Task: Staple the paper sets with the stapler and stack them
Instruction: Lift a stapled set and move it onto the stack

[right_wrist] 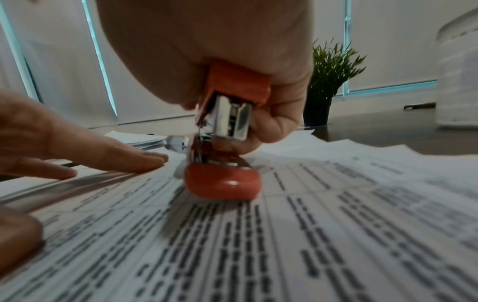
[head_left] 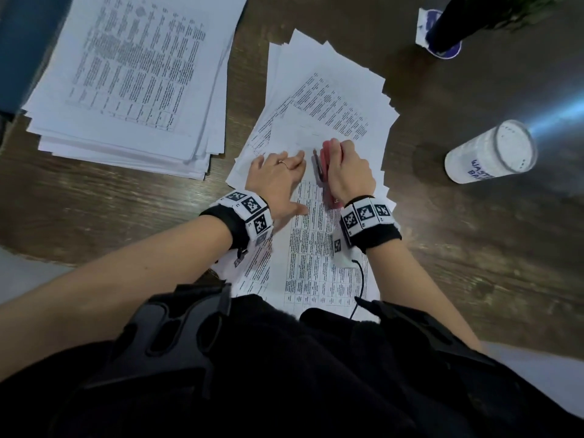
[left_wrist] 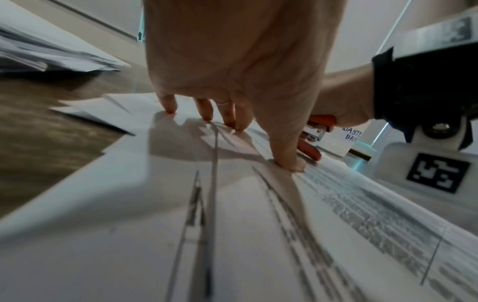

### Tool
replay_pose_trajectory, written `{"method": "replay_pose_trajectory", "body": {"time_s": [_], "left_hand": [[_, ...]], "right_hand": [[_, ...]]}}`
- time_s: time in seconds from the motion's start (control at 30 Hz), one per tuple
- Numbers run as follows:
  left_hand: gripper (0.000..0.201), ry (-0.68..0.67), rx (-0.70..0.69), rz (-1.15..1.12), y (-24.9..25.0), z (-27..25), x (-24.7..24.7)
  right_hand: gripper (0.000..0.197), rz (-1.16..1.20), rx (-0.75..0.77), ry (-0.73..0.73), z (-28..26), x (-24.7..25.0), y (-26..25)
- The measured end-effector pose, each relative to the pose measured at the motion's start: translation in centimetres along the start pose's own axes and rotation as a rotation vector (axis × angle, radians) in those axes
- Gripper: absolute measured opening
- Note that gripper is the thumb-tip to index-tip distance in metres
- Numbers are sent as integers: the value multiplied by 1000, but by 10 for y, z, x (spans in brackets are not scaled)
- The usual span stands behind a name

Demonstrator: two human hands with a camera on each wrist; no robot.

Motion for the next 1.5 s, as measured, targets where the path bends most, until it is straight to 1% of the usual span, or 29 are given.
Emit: {"method": "replay_pose_trajectory", "body": {"time_s": [0.03, 0.07, 0.13, 0.17, 0.2, 0.27, 0.33, 0.47, 0.6, 0.67, 0.77, 0.83, 0.9, 0.97, 1.03, 1.13, 1.23, 1.3, 1.37, 1.4, 1.43, 1.47, 1.5], "left_hand": [[94, -11, 5, -14, 0, 2, 3], [83, 0, 15, -46, 0, 4, 7], [51, 97, 77, -181, 0, 10, 23], [46, 158, 121, -273, 1, 12, 30], [47, 202, 160, -376, 4, 13, 36], [56, 216, 226, -577, 13, 13, 41], [53, 177, 257, -678, 21, 12, 40], [32, 65, 290, -573, 27, 9, 25], [27, -60, 326, -544, 30, -2, 8], [23, -156, 377, -598, 27, -7, -2], [22, -315, 446, -762, 30, -17, -12], [21, -334, 484, -854, 34, -25, -12], [17, -301, 524, -959, 36, -32, -9], [11, -258, 553, -1014, 33, -37, -7], [10, -221, 563, -1027, 29, -38, -5], [19, -158, 543, -1055, 30, -35, 2], [21, -100, 466, -1063, 46, -26, 20], [17, -70, 389, -1025, 64, -17, 36], [15, -53, 274, -949, 88, -4, 54], [15, -48, 211, -895, 102, 3, 62], [15, -47, 153, -840, 115, 9, 69], [14, -48, 110, -788, 129, 15, 74], [13, -52, 74, -739, 143, 21, 78]], "right_hand": [[48, 32, 12, 11, -3, 3, 2], [50, 60, 23, 28, -6, 7, 3], [53, 89, 36, 60, -10, 12, 6], [55, 92, 40, 70, -12, 14, 8], [56, 95, 44, 77, -15, 15, 9], [56, 100, 59, 87, -20, 17, 10], [55, 95, 88, 93, -25, 17, 11], [53, 72, 117, 92, -37, 14, 18], [51, 5, 146, 40, -58, 11, 27], [51, -20, 168, 19, -68, 10, 32], [51, -52, 231, 14, -82, 12, 36], [50, -48, 240, 26, -88, 17, 40], [49, -23, 221, 56, -89, 21, 46], [50, -6, 172, 86, -87, 26, 56], [52, 20, 115, 95, -83, 32, 69], [56, -55, 69, 58, -72, 37, 88], [55, -18, -4, 53, -59, 48, 107], [51, 25, -23, 95, -51, 61, 125], [39, 18, -67, 132, -48, 73, 151], [32, -1, -99, 137, -47, 78, 164], [30, -37, -132, 116, -47, 80, 178], [36, -89, -148, 77, -47, 79, 190], [46, -146, -152, 29, -47, 77, 201]]}}
Point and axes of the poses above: each hand's wrist, its own z-axis towards the middle knuckle, its own x-axis out of the back of the hand, y = z × x, the point moved 5 cm from there along z, towards the middle knuckle, and after that the axes turned 8 degrees about y, right-handed, at the moved point
